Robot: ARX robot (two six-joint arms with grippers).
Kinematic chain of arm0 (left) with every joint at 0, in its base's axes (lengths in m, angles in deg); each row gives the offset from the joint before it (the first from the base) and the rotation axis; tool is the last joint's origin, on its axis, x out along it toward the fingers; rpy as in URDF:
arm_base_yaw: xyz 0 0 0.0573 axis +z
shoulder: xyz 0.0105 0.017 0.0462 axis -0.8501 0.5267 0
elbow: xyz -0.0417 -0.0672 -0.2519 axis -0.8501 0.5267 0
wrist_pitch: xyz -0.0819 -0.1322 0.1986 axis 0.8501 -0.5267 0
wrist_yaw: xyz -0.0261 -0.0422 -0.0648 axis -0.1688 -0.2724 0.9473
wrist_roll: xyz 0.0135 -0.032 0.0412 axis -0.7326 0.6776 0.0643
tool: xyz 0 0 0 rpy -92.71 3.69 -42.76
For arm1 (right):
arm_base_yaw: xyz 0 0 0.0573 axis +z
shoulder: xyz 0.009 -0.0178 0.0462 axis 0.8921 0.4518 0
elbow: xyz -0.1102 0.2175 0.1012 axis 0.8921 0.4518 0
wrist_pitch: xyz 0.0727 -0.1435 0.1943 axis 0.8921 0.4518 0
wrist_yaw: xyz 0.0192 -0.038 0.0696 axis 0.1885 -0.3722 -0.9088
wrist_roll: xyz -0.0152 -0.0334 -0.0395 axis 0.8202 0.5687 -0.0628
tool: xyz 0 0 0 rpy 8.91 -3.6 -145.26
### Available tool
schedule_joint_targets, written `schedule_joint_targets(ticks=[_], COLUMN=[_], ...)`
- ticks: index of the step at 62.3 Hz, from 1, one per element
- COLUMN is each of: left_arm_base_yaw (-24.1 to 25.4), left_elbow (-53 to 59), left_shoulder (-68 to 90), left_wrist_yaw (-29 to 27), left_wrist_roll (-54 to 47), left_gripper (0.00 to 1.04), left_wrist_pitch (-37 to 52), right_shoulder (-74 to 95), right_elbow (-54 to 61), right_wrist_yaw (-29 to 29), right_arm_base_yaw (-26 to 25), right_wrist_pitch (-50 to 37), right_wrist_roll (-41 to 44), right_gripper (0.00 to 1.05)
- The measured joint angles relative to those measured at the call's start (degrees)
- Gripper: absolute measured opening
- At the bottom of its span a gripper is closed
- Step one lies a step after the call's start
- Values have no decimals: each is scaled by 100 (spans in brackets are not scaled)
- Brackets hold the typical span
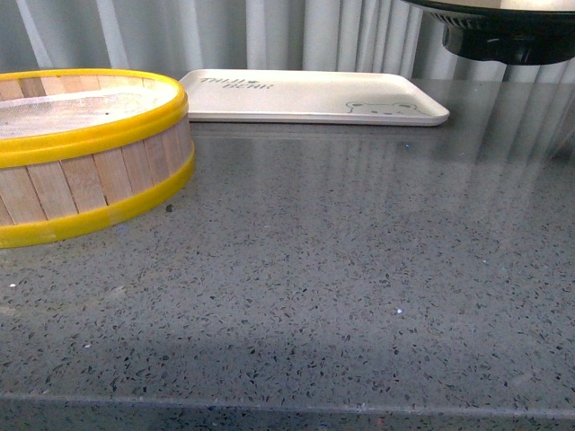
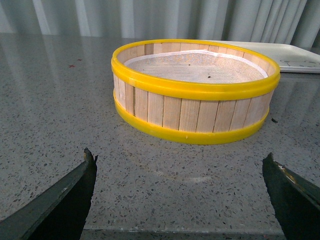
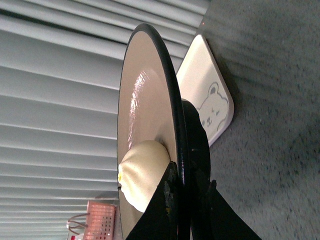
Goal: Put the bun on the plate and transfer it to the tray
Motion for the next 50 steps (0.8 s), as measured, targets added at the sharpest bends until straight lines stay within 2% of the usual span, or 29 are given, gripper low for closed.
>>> schedule_joint_targets(ticks=[16, 25, 34, 50], left_arm_base_yaw=[0, 0, 0, 0], left_elbow=[0, 0, 0, 0], left_shoulder=[0, 0, 0, 0], left_wrist_yaw=[2, 0, 0, 0], left_wrist_roll=[0, 0, 0, 0], left_gripper=[98, 98, 98, 98], left_wrist_pitch=[0, 0, 0, 0], right_shoulder=[1917, 2577, 3056, 3735], right_elbow=[-2634, -3635, -4293, -4819], right_wrist_yaw=[175, 162, 188, 201], right_arm_base_yaw=[378, 562, 804, 1071], right_wrist_pitch=[1071, 1384, 1768, 1908], right_wrist_roll=[-201, -275, -262, -234], right_gripper=[3, 3, 3, 3])
